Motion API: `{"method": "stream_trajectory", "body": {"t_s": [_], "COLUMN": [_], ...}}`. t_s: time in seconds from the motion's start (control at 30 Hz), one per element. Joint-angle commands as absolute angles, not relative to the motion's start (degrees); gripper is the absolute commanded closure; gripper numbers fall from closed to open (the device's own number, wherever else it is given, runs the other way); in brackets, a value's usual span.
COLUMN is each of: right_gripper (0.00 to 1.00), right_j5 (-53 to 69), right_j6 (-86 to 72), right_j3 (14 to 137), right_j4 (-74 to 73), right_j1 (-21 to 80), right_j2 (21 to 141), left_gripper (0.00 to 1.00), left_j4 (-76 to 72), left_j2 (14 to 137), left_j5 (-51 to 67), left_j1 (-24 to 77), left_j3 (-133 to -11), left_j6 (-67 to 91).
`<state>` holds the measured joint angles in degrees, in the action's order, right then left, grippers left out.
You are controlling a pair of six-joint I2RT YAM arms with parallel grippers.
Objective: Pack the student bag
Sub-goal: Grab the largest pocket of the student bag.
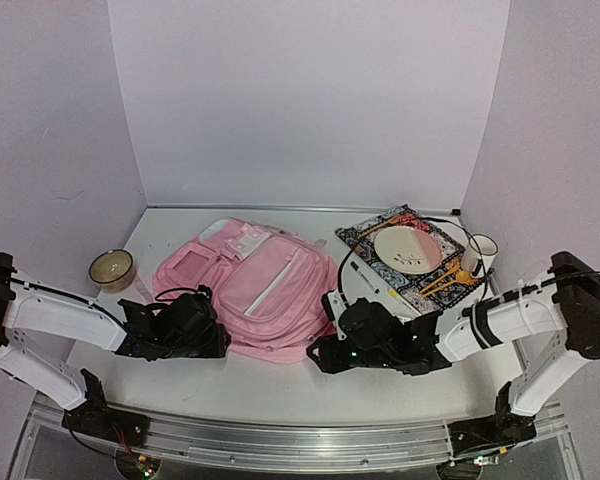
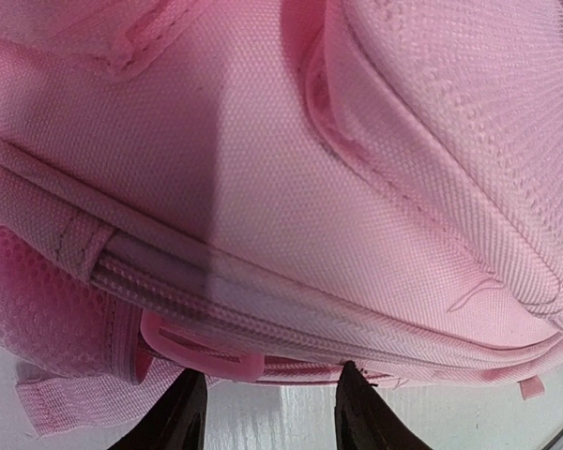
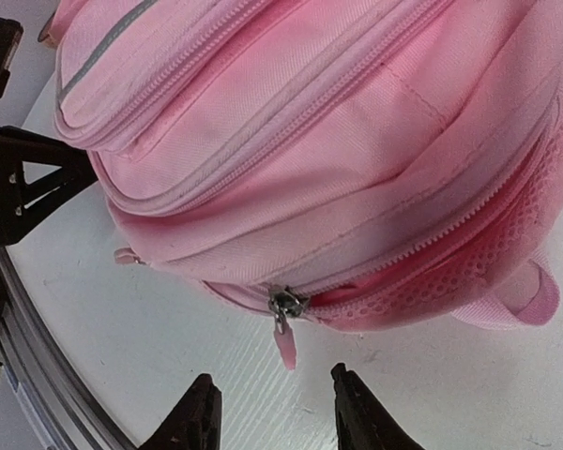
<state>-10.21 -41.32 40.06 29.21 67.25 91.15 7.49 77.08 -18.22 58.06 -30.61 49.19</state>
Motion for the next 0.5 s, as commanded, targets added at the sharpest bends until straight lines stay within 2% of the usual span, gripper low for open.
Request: {"method": "stream_trajectory", "body": {"t_s": [0.0, 0.27, 0.47], "right_gripper": [0.6, 0.71, 0.83], "right_j5": [-14.3, -12.8, -12.7], "right_j6": [-41.6, -41.9, -41.4], "right_j3": [40.0, 41.5, 42.1], "right_j4": [33.1, 35.7, 36.0], "right_j1": [67.6, 67.6, 67.6], "right_j2": [93.4, 97.8, 98.3], "left_gripper": [0.52, 0.52, 0.52], "left_j4": [7.7, 7.8, 7.7], "left_j2": [77.3, 77.2, 77.4], "left_j5": [-18.8, -19.1, -19.6], "left_j1": [57.7, 57.7, 57.7], "left_j3": [-31.8, -31.9, -31.8], "left_j6": [48.0, 48.0, 48.1]}}
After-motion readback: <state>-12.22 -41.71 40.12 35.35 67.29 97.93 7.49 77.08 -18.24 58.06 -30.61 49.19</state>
